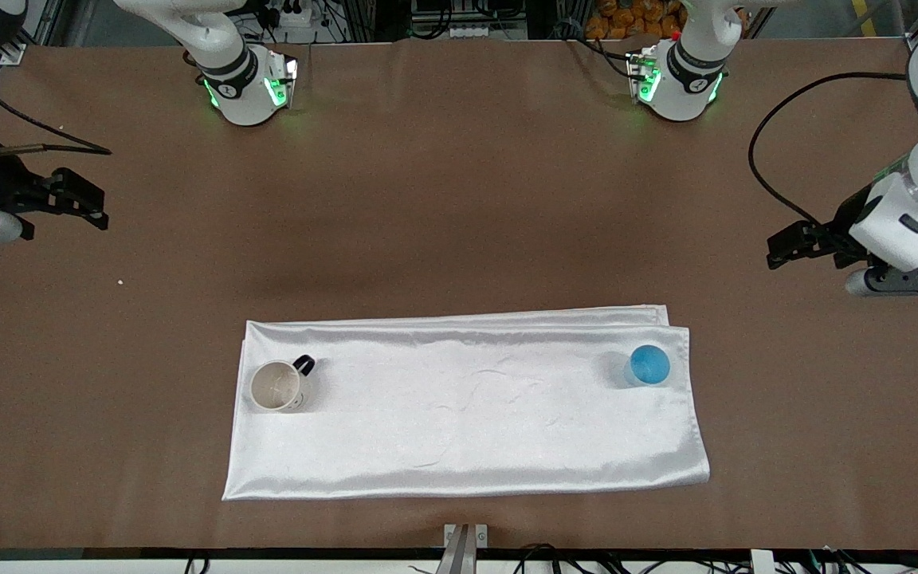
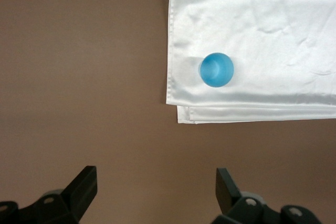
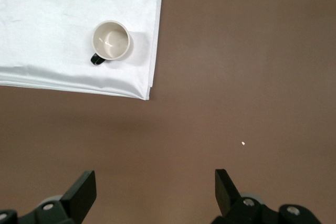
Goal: Place blue cup into white mug on table
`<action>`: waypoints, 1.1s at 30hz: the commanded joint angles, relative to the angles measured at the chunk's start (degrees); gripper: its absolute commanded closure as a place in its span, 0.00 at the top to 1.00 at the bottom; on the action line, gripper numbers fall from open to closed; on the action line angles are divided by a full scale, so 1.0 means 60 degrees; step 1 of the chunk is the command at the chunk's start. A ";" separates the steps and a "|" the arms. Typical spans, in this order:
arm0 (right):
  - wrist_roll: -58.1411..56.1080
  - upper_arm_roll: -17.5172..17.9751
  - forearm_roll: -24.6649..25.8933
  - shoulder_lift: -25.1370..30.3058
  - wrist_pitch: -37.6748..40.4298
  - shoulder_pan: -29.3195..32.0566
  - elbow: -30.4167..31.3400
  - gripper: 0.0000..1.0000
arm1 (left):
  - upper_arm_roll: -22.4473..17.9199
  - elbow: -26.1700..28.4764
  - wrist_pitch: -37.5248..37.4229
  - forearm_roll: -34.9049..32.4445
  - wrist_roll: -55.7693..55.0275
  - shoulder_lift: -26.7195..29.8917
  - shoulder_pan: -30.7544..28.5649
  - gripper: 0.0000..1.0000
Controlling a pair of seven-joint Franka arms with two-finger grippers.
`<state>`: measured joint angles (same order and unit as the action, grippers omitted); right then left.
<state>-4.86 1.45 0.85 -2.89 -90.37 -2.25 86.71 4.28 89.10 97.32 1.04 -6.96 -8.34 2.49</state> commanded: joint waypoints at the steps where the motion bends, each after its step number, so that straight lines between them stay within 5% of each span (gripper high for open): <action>1: 0.0150 -0.0008 -0.0112 -0.0571 -0.0582 -0.0386 -0.0081 1.00 | 0.0034 0.0003 0.0493 0.0222 -0.0026 -0.0571 0.0244 1.00; 21: 0.2053 -0.0008 -0.0112 -0.3076 -0.3615 -0.0943 -0.0081 1.00 | 0.0034 0.0003 0.3057 0.0090 -0.0026 -0.2988 0.0654 1.00; 33: 0.5039 -0.0008 -0.0097 -0.4365 -0.4304 -0.1354 -0.0125 1.00 | 0.0034 0.0076 0.3658 0.0090 -0.0026 -0.3941 0.0654 1.00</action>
<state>17.90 1.61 0.82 -25.93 -115.76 -9.50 87.22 4.62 89.81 117.53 1.17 -6.96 -30.08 6.30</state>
